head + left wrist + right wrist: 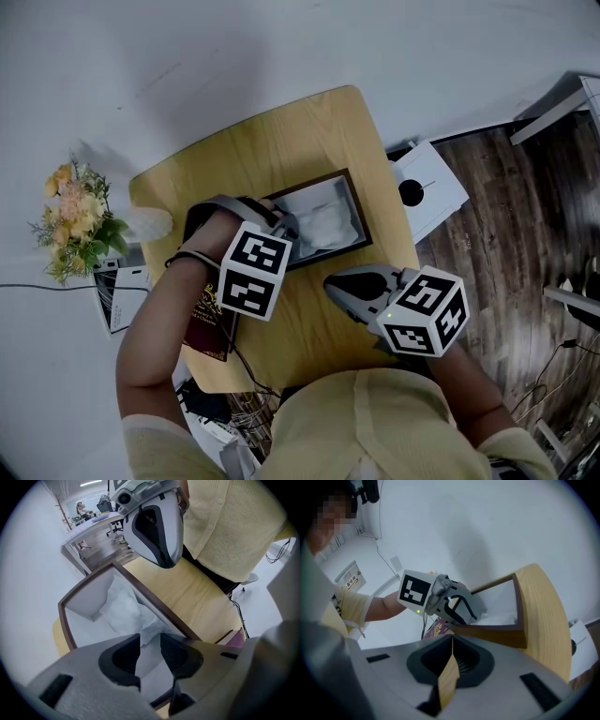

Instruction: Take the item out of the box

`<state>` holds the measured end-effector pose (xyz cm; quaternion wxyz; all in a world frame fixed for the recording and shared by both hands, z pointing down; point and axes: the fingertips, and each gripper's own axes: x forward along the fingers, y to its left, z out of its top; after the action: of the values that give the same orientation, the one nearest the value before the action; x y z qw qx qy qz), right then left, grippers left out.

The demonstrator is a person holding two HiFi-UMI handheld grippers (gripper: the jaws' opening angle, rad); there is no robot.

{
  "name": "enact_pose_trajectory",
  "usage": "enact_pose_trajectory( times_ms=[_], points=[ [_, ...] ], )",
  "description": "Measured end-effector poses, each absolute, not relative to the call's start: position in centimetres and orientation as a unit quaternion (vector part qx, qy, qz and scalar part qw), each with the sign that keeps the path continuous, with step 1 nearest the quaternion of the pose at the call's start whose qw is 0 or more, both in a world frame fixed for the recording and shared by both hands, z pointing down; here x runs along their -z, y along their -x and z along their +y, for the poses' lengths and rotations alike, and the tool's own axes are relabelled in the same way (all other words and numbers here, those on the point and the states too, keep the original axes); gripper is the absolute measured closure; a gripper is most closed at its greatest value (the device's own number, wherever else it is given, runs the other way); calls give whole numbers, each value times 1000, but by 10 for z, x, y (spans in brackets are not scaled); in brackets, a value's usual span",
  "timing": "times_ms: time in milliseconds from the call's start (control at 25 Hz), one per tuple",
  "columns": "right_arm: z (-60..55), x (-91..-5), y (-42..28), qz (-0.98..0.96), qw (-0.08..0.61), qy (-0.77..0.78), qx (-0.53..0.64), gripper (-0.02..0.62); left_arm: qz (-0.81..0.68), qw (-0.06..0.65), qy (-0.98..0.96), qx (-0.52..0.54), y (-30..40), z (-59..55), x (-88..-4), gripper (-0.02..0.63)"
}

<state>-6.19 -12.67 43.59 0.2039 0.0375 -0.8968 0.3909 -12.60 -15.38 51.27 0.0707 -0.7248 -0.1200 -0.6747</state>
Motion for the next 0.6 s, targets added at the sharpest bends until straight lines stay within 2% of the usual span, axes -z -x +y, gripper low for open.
enact_pose_trajectory(
  times_ms=[400, 600],
  points=[
    [-127, -433, 60, -896, 190, -39, -399, 565, -116, 101, 707, 690, 124, -159, -519, 470],
    [-127, -433, 57, -894, 185, -42, -405, 565, -90, 85, 720, 683, 116, -165, -519, 471]
  ],
)
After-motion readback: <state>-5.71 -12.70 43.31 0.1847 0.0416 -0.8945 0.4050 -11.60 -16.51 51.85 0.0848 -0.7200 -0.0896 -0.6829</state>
